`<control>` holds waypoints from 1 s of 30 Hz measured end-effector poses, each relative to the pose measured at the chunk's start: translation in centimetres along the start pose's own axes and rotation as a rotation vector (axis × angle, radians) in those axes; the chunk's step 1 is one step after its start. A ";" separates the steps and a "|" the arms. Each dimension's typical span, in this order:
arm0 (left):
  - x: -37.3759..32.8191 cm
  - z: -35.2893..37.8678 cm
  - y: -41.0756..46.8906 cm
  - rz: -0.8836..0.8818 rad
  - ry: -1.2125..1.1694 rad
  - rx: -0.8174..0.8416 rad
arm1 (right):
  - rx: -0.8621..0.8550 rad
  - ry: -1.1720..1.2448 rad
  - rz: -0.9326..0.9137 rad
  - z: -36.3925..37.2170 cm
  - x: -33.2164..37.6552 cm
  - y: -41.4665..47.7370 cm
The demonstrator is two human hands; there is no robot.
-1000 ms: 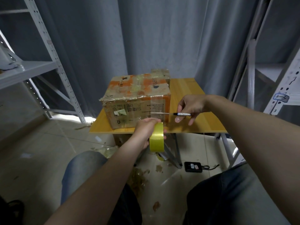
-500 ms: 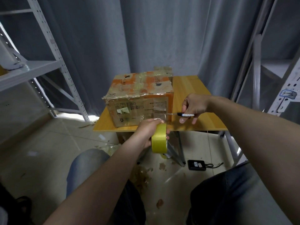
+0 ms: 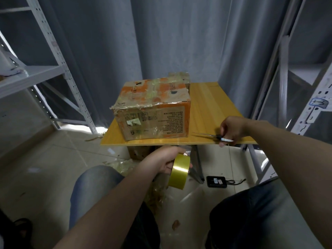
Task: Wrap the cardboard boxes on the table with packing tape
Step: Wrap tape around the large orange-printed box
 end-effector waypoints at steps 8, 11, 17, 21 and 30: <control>-1.0 0.6 1.0 0.003 0.004 0.046 | -0.125 -0.044 0.215 -0.4 -1.2 1.7; -1.4 0.5 1.3 0.002 -0.003 0.060 | -0.083 -0.085 0.219 -1.2 0.3 2.1; -2.7 0.3 1.6 0.023 0.025 0.091 | -0.778 0.027 -0.048 -6.6 7.9 1.0; -3.4 0.2 1.5 0.033 0.050 0.107 | -0.858 0.086 -0.402 -8.4 15.4 0.5; -3.5 -1.0 2.4 0.051 0.049 0.116 | -0.807 -0.301 -0.392 -5.6 18.4 2.7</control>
Point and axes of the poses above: each hand's wrist, its own y-axis towards the middle knuckle, its own z-axis out of the palm, x = y × z, the point moved 2 cm from there along y, towards the middle knuckle, and after that the axes turned 7 degrees about -y, right-handed, at the moved point
